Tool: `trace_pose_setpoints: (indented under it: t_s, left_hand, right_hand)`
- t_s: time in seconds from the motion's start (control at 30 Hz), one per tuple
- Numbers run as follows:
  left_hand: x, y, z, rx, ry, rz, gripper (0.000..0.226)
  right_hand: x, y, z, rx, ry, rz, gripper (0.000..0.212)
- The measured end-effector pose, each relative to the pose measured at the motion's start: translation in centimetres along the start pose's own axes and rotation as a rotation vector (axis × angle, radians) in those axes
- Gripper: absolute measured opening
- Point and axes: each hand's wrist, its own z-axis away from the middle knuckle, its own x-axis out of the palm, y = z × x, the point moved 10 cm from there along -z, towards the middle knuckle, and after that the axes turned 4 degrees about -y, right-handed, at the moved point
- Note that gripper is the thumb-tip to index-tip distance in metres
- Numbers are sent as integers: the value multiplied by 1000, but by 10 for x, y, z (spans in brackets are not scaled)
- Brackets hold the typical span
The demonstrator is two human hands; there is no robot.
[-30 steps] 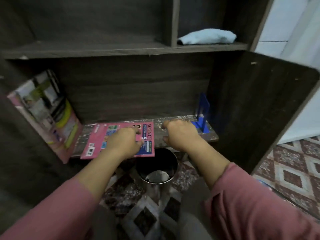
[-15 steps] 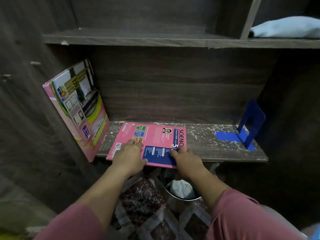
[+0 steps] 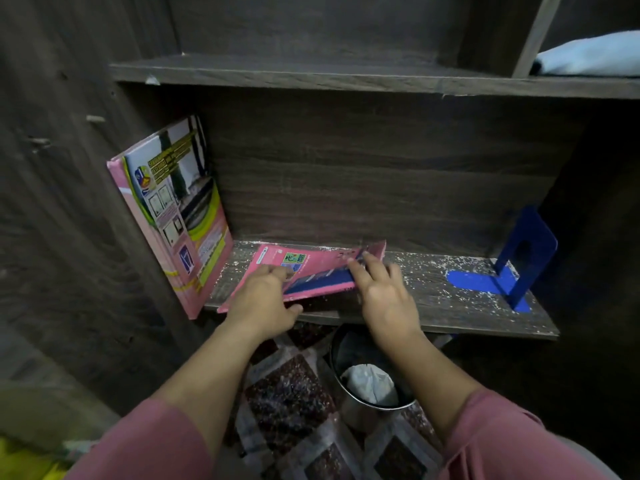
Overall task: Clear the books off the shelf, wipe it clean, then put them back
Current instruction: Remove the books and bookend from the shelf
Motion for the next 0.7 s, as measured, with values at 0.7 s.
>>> trace_pose_setpoints:
  t_s: [0.7]
  left_hand:
    - [-57, -23, 3, -133, 581, 920, 9]
  right_hand:
    - [-46, 3, -2, -77, 142, -280, 59]
